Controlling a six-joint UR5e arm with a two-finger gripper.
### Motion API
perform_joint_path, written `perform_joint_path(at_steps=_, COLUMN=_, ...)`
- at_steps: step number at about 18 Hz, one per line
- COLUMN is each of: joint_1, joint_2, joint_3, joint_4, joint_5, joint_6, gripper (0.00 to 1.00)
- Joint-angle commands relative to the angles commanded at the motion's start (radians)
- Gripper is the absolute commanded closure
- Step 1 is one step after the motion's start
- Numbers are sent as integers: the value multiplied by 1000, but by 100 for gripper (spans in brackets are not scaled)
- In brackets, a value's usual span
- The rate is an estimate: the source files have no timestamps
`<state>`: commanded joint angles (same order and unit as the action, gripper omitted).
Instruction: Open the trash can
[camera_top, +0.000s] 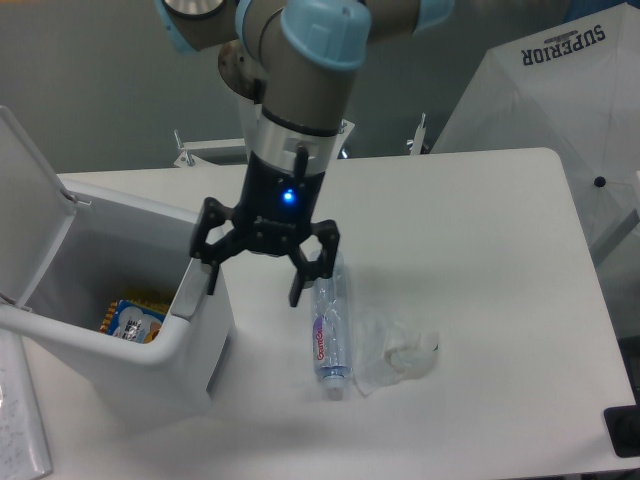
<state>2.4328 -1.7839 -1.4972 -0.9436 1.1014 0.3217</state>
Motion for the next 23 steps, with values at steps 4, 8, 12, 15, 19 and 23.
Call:
perform_joint_path(at_steps=4, joint_1=101, joint_2=-52, joint_3=8, joint_4=37, joint_5=2, joint_6=164, gripper=0)
perform_joint_path(at_steps=8, joint_1=167, joint_2=-101, joint_3=0, joint_4=45, joint_5=3, joint_6=330, gripper=0)
perform_joint_path(at_steps=12, joint_1=190, joint_2=-138, joint_3=-2, joint_4=46, joint_5=26, joint_6=395, gripper=0)
perform_joint_path(at_steps=15, joint_1=186, joint_2=-170, joint_3=3, joint_4=40, joint_5=254, joint_6=449, gripper=0)
perform_joint_path(at_steps=19, joint_1=164, joint_2=-218, joint_3=6, joint_4=20, joint_5=420, joint_6=666, gripper=0)
perform_joint_path(at_steps=23, joint_1=155, joint_2=-229, joint_3=-1, joint_4=-11, joint_5=486, joint_6=758, gripper=0)
